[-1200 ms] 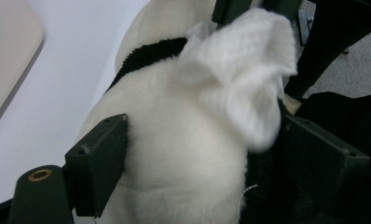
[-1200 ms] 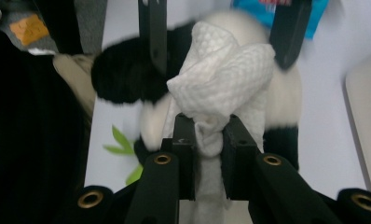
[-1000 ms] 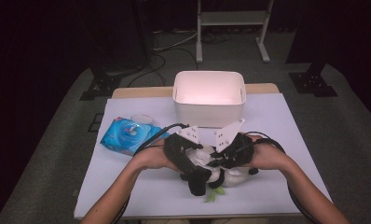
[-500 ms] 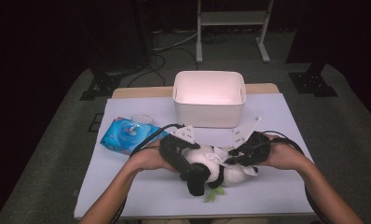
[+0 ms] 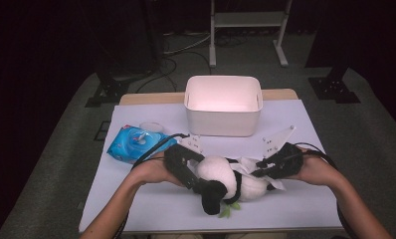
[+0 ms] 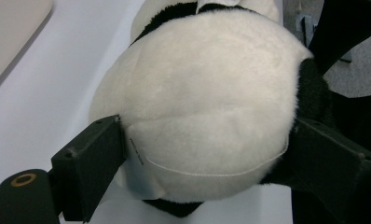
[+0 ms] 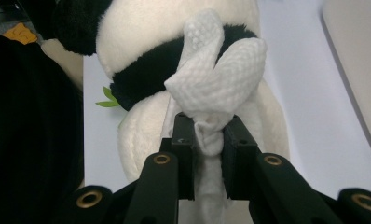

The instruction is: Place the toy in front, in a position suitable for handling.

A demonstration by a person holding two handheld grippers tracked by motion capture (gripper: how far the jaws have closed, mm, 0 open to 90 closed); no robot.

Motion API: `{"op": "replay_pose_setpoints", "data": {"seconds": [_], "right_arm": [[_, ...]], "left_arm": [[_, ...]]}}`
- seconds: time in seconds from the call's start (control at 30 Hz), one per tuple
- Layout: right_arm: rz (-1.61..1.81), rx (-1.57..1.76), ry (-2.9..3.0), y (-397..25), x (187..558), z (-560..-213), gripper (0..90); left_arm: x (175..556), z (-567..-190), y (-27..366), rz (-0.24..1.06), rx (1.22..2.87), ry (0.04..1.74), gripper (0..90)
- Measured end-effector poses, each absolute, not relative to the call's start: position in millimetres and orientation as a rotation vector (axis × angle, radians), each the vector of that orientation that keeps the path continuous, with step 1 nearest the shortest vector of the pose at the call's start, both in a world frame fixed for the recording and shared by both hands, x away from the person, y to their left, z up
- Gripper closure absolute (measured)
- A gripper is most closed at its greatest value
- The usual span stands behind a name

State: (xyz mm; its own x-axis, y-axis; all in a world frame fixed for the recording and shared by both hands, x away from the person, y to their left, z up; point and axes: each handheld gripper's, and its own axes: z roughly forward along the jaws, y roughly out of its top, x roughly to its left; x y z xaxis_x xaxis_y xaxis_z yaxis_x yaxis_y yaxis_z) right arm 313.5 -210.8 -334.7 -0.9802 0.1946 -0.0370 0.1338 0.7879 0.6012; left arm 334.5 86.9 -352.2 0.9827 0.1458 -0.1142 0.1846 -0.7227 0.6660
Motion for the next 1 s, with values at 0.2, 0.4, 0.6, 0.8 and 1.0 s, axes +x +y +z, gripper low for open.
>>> {"op": "replay_pose_setpoints", "data": {"seconds": [0.2, 0.4, 0.6, 0.8, 1.0], "right_arm": [[0.962, 0.286, 2.879, -218, 310, -340, 76.7], [0.980, 0.353, 2.860, -238, 302, -349, 77.0], [0.959, 0.402, 2.861, -257, 295, -354, 76.9], [1.000, 0.383, 2.854, -255, 294, -356, 76.9], [1.001, 0.325, 2.861, -237, 299, -350, 76.8]], "left_arm": [[337, -353, 74, -0.032, 2.390, 0.197, 11.7], [343, -343, 51, 0.011, 2.401, 0.130, 11.7], [347, -333, 37, 0.041, 2.429, 0.091, 11.6], [349, -341, 44, 0.028, 2.449, 0.113, 11.7], [353, -352, 58, -0.038, 2.395, 0.166, 11.8]]}}
